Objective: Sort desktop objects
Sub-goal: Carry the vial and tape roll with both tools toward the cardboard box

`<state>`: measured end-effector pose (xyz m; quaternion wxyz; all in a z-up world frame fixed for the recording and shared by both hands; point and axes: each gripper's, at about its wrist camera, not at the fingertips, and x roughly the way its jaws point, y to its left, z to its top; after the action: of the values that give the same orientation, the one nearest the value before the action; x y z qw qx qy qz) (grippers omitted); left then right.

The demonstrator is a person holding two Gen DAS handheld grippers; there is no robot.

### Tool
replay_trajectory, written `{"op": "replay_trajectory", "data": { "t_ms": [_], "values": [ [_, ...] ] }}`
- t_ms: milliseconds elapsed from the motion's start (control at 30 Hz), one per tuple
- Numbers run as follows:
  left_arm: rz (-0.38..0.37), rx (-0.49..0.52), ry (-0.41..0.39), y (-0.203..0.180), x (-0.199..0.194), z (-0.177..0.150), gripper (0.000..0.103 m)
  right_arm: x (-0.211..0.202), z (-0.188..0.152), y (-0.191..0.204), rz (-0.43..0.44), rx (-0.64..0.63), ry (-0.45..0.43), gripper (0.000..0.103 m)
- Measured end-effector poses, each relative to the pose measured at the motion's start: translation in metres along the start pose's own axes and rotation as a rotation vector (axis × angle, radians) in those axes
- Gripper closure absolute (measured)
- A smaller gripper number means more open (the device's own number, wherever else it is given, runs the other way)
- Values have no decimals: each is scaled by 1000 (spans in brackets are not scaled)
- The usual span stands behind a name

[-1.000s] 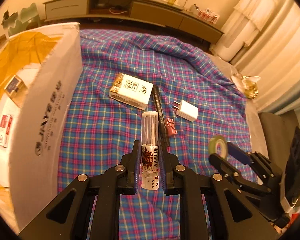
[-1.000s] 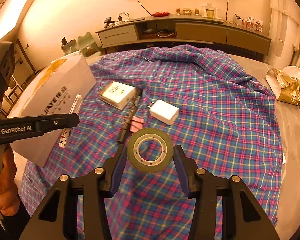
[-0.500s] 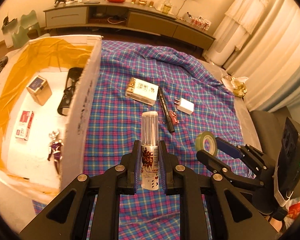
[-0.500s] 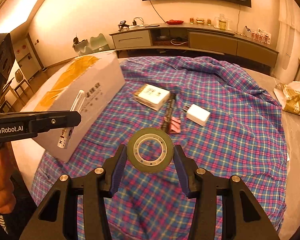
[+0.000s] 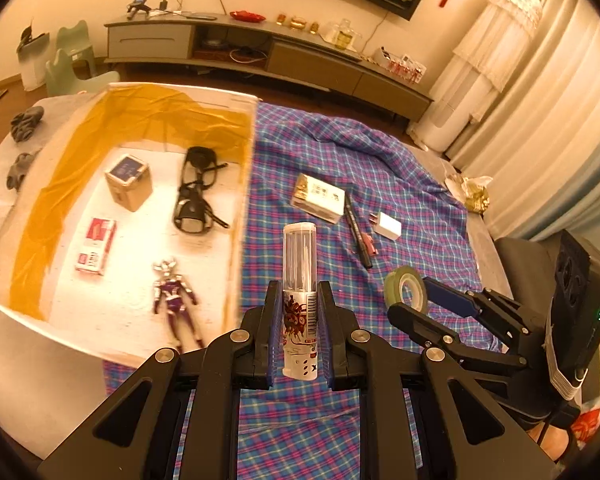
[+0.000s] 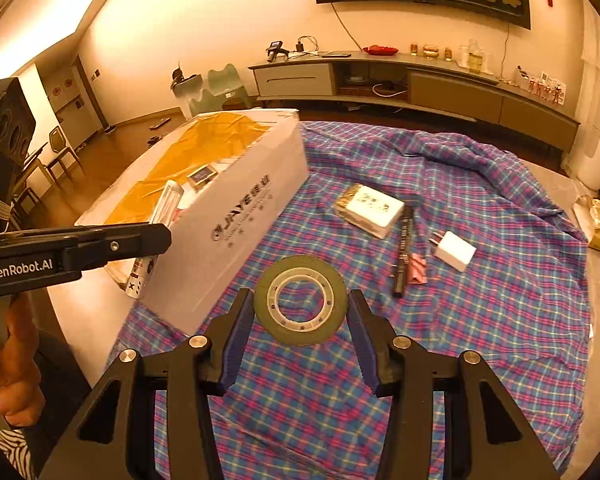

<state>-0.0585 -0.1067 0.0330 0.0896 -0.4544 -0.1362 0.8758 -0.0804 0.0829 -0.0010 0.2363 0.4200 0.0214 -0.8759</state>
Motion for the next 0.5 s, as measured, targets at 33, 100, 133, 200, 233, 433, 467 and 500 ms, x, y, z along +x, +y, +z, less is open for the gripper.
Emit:
{"op": "replay_trajectory", "data": {
  "t_ms": [33,100,133,200,233,433,467,500],
  "values": [
    [-2,-1,-4,4,-3,1,85,1,2,4,5,-3,3,54],
    [2,-2,-13,11,-9,2,85,1,5,11,10,-10,4,54],
    [6,-2,-20,15,-13,3,85,1,7,15,12,-15,3,54],
    [15,-5,-33,24,-18,6,85,0,13,24,13,-32,-2,54],
    [19,-9,-38,28,-20,7,85,0,16,27,14,-37,-4,54],
    [38,-30,-57,52,-29,16,85,-1,34,53,16,-85,-16,54],
    [43,-31,-60,55,-30,16,85,0,37,56,16,-91,-16,54],
    [49,-31,-64,59,-32,18,85,1,39,60,17,-97,-16,54]
  ]
}}
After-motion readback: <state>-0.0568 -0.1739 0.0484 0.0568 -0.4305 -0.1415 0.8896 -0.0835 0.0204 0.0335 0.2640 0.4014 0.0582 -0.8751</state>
